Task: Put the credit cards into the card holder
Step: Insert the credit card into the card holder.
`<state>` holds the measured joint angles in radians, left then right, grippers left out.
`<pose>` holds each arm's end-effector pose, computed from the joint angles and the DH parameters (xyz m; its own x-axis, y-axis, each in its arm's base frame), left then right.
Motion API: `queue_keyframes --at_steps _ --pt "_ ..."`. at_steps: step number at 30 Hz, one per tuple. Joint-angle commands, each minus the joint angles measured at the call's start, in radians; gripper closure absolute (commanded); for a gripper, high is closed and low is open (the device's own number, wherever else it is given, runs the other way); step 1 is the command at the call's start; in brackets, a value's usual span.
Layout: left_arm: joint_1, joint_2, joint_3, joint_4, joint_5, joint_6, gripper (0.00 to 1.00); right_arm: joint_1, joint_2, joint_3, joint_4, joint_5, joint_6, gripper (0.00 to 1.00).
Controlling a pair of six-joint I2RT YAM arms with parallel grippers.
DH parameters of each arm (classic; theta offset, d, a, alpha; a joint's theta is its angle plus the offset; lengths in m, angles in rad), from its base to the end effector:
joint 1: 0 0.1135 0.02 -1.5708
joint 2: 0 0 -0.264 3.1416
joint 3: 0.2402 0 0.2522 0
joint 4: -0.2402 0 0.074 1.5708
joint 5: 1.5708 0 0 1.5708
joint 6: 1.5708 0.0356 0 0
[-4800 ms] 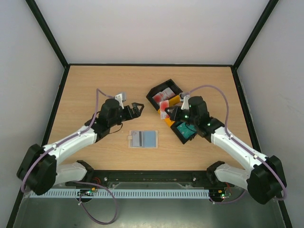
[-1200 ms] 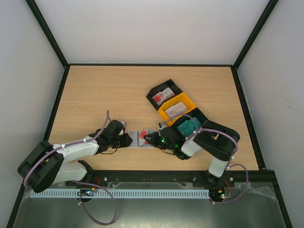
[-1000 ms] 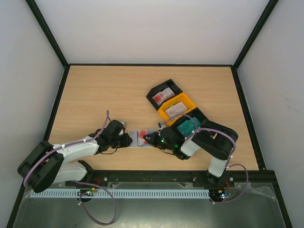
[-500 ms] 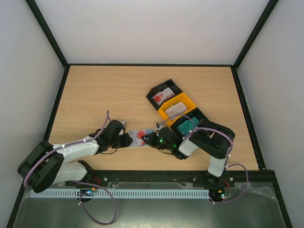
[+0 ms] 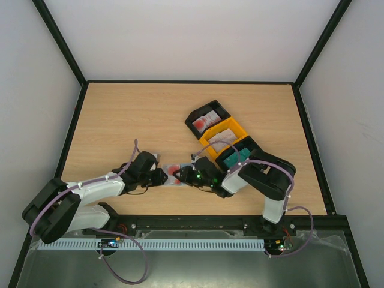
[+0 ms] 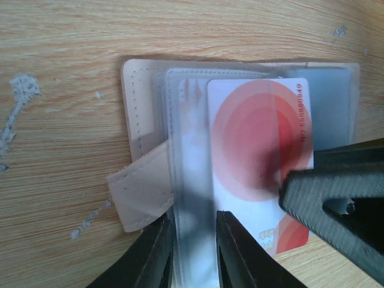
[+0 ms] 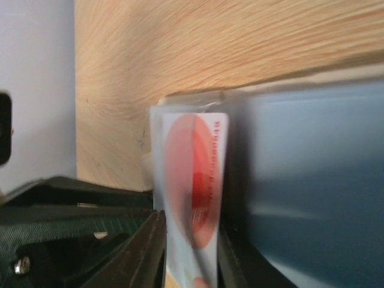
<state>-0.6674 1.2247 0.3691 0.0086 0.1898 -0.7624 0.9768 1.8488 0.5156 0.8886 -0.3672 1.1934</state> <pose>0.1596 -0.1343 0.1346 -0.9132 -0.1439 -0.3813 0.1041 0.8222 -0.5596 0.1602 0.2601 0.0973 -0.9764 0.1046 -0.1891 -0.1281 0.4249 0.8962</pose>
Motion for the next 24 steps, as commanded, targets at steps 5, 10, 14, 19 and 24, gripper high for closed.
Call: queue_keyframes --at_steps 5,10,14,19,24 --pt "-0.001 -0.008 -0.021 -0.038 -0.006 0.005 0.76 0.025 -0.159 0.023 -0.301 0.077 -0.092 0.62" --pt "-0.001 -0.013 -0.021 -0.035 -0.003 0.005 0.75 0.027 -0.187 0.067 -0.474 0.15 -0.144 0.61" --pt "-0.001 -0.011 -0.022 -0.035 -0.003 0.006 0.75 0.036 -0.156 0.093 -0.493 0.14 -0.154 0.64" --pt "-0.001 -0.014 -0.025 -0.035 -0.002 0.006 0.76 0.062 -0.12 0.127 -0.481 0.122 -0.159 0.81" --pt "-0.001 -0.013 -0.025 -0.034 0.0 0.005 0.76 0.076 -0.102 0.148 -0.472 0.114 -0.167 0.86"
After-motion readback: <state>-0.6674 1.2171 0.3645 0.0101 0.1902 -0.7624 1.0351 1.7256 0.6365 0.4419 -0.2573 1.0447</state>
